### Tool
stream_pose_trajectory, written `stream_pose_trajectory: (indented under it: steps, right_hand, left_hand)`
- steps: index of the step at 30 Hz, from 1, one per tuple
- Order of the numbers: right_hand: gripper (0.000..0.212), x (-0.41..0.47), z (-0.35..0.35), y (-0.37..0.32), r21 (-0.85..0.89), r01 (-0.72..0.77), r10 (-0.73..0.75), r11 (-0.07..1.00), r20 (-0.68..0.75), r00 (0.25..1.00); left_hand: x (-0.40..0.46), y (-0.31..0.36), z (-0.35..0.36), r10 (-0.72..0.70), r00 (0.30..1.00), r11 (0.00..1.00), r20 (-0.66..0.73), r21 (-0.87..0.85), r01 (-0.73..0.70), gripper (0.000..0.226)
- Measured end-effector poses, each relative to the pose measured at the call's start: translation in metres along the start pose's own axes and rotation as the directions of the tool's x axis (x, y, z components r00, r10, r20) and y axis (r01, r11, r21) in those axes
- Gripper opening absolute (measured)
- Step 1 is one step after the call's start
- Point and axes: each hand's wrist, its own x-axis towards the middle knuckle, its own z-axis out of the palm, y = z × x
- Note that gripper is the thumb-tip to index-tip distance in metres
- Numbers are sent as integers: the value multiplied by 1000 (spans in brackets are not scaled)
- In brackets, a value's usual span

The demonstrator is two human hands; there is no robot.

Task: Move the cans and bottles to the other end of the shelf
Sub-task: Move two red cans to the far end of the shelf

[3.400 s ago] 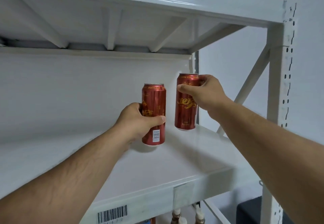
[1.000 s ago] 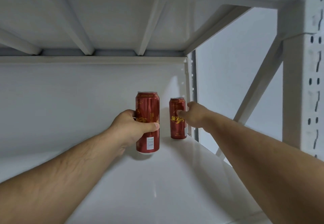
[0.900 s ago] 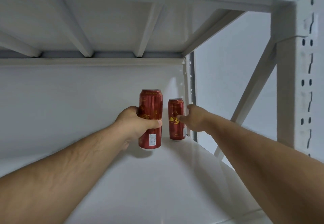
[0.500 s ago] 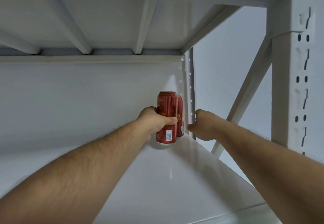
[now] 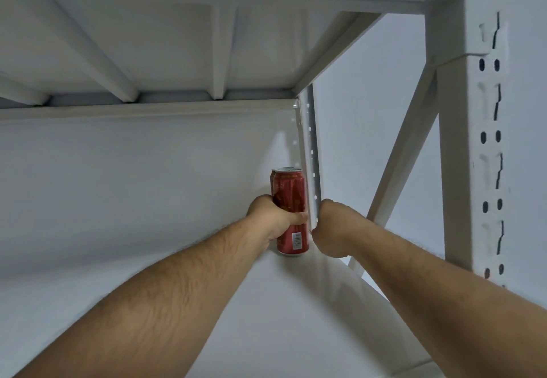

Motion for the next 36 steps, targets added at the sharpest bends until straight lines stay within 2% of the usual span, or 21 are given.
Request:
stream_pose_trajectory:
  steps: [7,25,28,30,33,34,36]
  right_hand:
    - [47,-3,1,-1,59,10,-12,998,24,1000]
    - [53,-5,4,2,126,38,-43,991,32,999]
    - [50,-4,6,1,100,43,-47,994,36,998]
    - [49,-5,10,-1,74,51,-53,996,29,998]
    - [49,-11,16,-7,10,79,-79,997,-1,997]
    - [47,-15,18,-10,-16,93,-93,996,-13,996]
    - [41,-24,20,-18,-60,116,-118,991,-25,993]
  left_hand:
    - [5,-4,2,-1,1000,1000,9,12,0,52]
    - [-5,1,-1,52,999,972,10,228,-53,55]
    - [-15,7,-14,25,997,948,76,315,-48,68]
    - [-25,12,-29,4,994,872,111,485,-58,82]
    - [-41,10,-56,59,989,613,138,777,-145,89]
    - [-46,6,-65,82,985,525,154,833,-174,86]
    - [-59,-1,-83,99,977,425,189,880,-213,83]
